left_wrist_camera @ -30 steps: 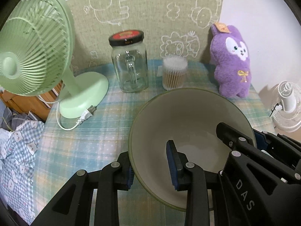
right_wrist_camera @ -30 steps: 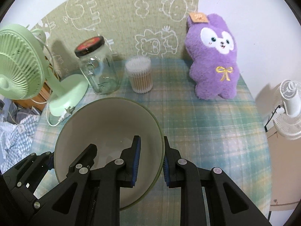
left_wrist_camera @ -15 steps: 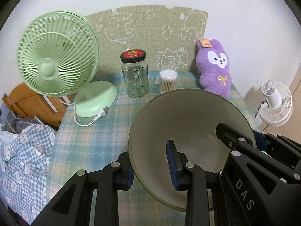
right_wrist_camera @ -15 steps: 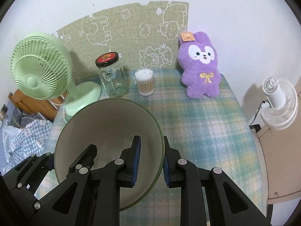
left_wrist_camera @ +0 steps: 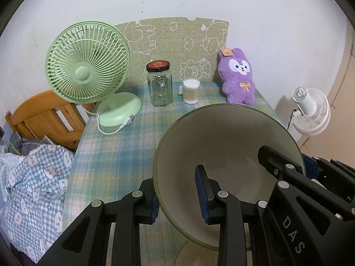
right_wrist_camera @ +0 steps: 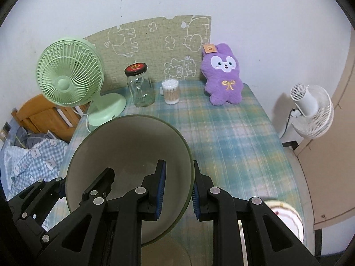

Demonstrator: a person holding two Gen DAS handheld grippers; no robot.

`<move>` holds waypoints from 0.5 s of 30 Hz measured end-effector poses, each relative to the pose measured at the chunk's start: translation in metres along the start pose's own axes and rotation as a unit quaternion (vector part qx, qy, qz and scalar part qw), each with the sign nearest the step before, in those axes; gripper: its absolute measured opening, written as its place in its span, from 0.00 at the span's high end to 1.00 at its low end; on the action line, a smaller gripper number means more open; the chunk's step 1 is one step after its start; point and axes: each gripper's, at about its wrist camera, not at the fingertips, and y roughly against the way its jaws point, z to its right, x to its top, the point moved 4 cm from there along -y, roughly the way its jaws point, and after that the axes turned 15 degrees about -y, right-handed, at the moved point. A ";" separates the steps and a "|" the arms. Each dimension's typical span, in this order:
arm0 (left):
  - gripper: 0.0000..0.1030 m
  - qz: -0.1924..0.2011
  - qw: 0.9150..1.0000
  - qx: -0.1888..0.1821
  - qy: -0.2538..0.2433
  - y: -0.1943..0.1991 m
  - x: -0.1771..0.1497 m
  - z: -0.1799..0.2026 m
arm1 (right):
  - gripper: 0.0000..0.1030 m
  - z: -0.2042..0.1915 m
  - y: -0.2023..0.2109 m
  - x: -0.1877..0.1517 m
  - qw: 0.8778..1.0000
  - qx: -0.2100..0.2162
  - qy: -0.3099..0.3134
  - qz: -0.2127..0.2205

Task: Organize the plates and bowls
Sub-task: 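Lift the white floral bowl off the table with both grippers, then carry the bowl with both grippers toward the plate stack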

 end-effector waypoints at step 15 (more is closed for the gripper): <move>0.74 -0.036 0.999 -0.016 -0.013 0.016 -0.067 0.016 | 0.76 0.017 0.016 -0.073 0.999 -0.016 -0.017 -0.035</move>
